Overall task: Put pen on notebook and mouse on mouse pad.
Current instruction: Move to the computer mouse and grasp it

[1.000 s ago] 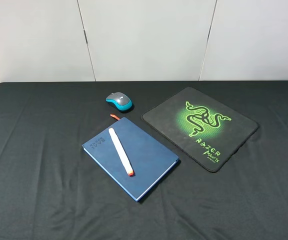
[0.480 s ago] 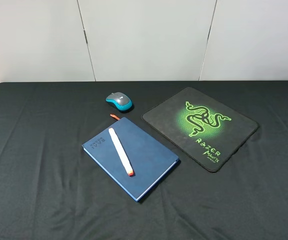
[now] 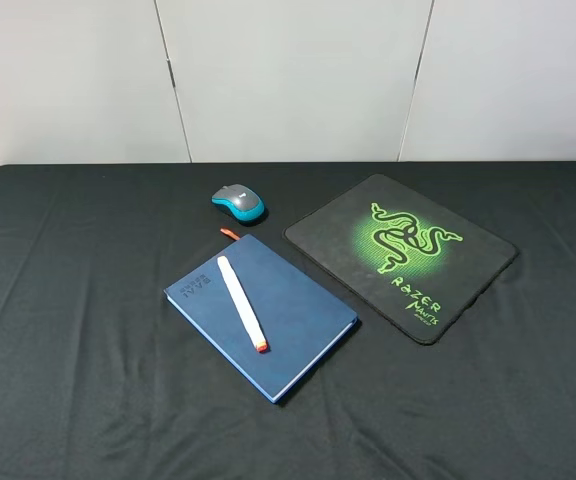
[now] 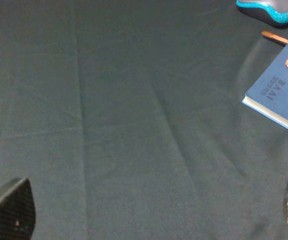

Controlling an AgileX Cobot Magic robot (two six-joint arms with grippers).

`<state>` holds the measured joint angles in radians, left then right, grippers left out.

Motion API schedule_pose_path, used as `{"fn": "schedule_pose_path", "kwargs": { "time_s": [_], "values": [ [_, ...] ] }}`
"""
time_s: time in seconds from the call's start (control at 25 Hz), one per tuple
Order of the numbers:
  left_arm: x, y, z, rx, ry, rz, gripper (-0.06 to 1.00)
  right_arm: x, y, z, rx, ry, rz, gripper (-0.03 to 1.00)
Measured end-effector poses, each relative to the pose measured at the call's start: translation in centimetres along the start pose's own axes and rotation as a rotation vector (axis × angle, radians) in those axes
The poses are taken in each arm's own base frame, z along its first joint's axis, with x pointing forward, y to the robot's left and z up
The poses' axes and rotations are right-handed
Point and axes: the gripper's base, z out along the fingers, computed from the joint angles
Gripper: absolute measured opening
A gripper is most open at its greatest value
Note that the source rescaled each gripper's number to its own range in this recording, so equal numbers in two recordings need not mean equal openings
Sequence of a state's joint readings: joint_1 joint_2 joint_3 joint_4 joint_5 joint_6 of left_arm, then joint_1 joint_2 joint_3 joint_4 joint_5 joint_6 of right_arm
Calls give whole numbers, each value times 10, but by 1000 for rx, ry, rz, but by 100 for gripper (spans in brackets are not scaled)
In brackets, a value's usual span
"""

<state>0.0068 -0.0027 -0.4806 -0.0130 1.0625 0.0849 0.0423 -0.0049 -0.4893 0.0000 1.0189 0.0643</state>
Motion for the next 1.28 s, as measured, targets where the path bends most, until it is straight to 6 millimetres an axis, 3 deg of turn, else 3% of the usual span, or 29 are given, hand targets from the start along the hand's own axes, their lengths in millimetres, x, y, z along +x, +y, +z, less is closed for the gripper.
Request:
{"fn": "schedule_pose_path", "kwargs": {
  "time_s": [1.28],
  "values": [
    [0, 0, 0, -1, 0, 1, 99, 0, 0, 0, 0, 0, 3, 100]
  ]
}}
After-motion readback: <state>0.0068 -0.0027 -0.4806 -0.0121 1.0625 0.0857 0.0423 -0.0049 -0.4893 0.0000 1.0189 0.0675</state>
